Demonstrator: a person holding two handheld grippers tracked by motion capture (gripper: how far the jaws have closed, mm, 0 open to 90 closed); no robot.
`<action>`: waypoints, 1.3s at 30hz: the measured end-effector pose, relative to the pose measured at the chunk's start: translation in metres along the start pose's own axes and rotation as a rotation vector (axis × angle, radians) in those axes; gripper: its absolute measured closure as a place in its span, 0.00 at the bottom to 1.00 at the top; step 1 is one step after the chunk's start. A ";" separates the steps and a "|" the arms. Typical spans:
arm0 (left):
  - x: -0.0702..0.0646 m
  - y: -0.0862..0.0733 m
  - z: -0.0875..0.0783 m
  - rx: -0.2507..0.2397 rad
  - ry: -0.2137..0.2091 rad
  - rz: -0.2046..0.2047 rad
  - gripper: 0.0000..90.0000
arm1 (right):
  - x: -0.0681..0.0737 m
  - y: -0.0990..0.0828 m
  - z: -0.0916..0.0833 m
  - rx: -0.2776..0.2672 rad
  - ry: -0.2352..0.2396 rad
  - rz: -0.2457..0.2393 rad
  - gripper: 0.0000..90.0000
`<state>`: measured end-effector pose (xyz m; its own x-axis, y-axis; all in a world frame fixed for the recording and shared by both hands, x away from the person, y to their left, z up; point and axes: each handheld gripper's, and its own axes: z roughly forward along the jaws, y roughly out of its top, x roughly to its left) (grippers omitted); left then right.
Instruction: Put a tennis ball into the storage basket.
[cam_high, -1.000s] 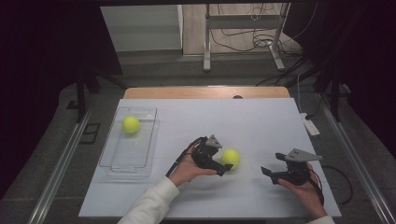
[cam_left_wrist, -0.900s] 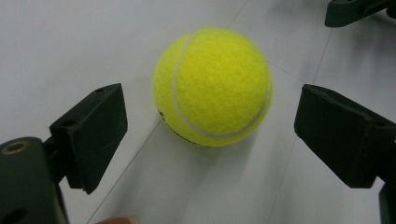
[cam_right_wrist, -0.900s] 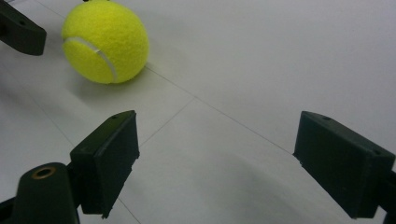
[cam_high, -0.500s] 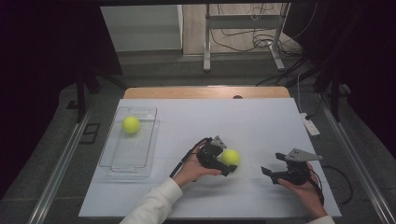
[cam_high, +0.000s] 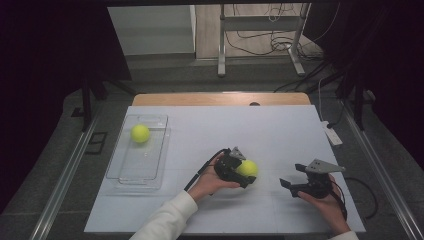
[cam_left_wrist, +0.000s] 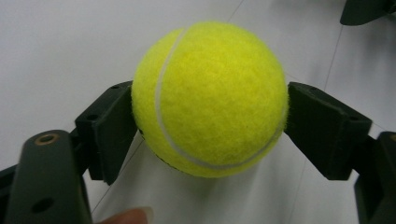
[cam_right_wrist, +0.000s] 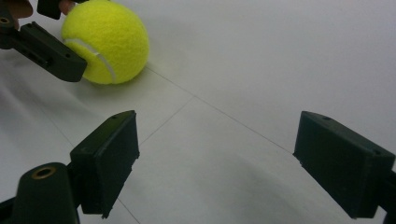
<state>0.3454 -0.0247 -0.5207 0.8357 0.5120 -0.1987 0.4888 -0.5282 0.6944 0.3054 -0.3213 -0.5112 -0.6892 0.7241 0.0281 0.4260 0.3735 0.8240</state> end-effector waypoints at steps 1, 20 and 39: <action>0.000 0.000 0.000 -0.001 0.005 0.000 0.25 | 0.000 0.000 0.000 0.003 -0.003 -0.003 0.16; 0.001 0.001 -0.006 -0.054 0.011 -0.001 0.29 | 0.000 0.000 0.000 -0.001 -0.004 0.000 0.16; 0.001 0.004 -0.022 -0.090 0.010 -0.004 0.29 | 0.000 0.000 0.000 0.005 -0.008 -0.005 0.16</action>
<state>0.3426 -0.0109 -0.5028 0.8309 0.5211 -0.1952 0.4673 -0.4629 0.7533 0.3052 -0.3212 -0.5112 -0.6865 0.7268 0.0200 0.4259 0.3797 0.8213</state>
